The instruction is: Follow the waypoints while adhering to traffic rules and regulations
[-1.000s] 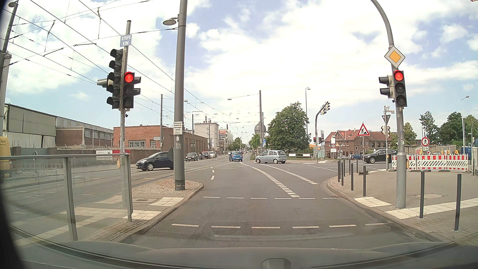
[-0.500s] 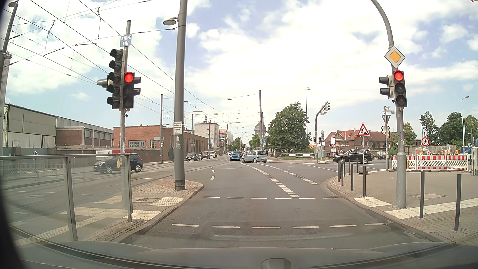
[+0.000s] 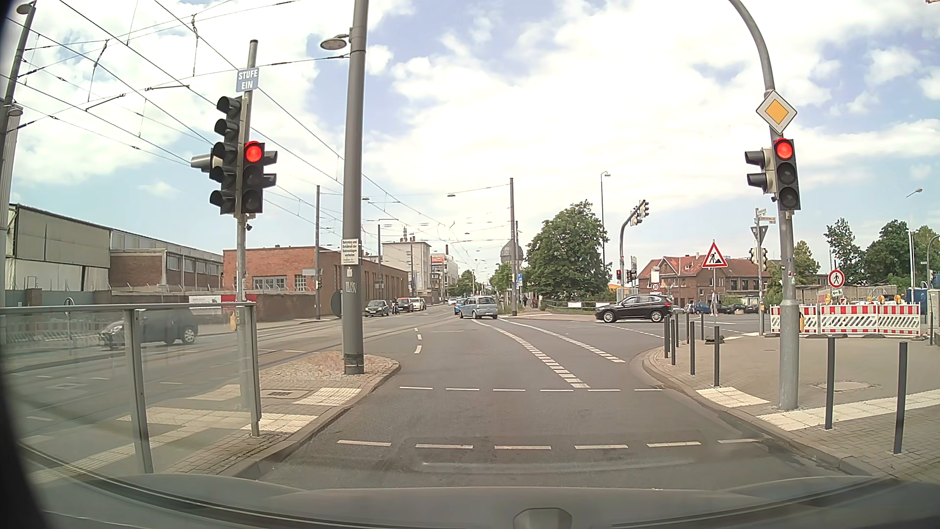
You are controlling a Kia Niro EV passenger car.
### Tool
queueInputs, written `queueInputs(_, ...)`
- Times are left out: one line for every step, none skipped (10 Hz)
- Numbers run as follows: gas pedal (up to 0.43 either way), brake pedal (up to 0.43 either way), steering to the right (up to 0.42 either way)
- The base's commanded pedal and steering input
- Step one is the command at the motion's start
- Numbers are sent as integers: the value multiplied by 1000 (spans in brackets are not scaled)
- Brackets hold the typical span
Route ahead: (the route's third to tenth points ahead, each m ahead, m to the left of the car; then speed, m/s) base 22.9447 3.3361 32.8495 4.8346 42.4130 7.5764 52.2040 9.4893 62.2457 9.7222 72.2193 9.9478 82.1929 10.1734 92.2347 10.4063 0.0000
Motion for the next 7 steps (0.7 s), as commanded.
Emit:
queueInputs(0, 293, -11)
queueInputs(0, 293, -11)
queueInputs(0, 293, -11)
queueInputs(0, 293, -11)
queueInputs(0, 293, -11)
queueInputs(0, 293, -11)
queueInputs(0, 299, -11)
